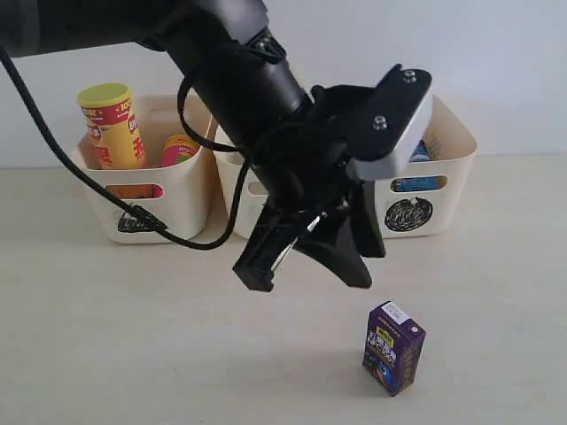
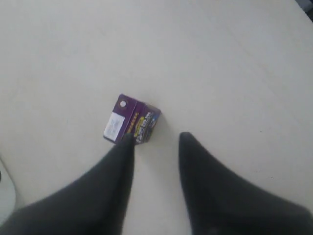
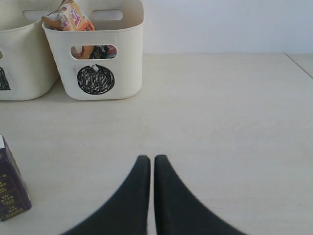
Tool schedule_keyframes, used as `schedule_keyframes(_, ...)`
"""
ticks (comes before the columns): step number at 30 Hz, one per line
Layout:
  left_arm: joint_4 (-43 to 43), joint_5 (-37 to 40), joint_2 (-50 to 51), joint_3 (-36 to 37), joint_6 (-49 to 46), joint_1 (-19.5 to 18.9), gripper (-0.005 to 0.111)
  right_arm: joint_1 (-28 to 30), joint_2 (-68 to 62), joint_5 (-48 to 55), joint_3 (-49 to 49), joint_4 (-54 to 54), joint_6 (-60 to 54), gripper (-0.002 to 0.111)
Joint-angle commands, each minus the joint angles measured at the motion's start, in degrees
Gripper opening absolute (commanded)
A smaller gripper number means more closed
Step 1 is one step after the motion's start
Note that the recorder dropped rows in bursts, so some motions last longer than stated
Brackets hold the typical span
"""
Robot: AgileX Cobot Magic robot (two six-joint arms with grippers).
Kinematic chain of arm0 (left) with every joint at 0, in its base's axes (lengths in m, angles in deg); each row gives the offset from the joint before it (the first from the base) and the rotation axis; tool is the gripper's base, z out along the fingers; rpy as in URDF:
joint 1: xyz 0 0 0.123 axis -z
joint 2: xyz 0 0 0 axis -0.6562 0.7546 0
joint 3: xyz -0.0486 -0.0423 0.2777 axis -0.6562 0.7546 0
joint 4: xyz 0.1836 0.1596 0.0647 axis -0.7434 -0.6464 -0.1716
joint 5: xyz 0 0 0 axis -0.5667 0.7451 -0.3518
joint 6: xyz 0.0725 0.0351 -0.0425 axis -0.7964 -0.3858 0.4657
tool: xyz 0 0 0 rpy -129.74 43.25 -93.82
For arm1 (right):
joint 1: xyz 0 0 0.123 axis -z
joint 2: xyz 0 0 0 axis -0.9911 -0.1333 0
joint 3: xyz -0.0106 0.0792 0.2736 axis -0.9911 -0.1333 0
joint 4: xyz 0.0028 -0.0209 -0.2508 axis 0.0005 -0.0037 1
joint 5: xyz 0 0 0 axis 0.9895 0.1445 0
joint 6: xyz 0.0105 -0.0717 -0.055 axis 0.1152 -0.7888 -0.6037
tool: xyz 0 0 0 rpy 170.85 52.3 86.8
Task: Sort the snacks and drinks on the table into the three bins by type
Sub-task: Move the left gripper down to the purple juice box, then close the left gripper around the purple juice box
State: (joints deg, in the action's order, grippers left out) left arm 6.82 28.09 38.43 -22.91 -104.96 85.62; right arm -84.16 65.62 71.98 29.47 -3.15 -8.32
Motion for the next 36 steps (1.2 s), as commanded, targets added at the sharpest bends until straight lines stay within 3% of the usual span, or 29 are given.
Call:
schedule_keyframes(1, 1.6, -0.6, 0.1, 0.2, -4.4, 2.5, 0.064, 0.1, 0.3, -0.4, -0.2, -0.2, -0.1, 0.0)
schedule_keyframes(3, 2.1, -1.4, 0.8, 0.2, -4.4, 3.3, 0.071, 0.1, 0.3, -0.4, -0.2, -0.2, -0.1, 0.0)
schedule_keyframes(15, 1.4, -6.0, 9.3, 0.1, -3.5, 8.5, 0.071, 0.1, 0.3, -0.2, -0.2, 0.1, -0.1, 0.0)
schedule_keyframes(36, -7.7, -13.5, 14.4, -0.4, -0.5, 8.5, 0.071, 0.1, 0.3, -0.2, -0.2, 0.1, -0.1, 0.0)
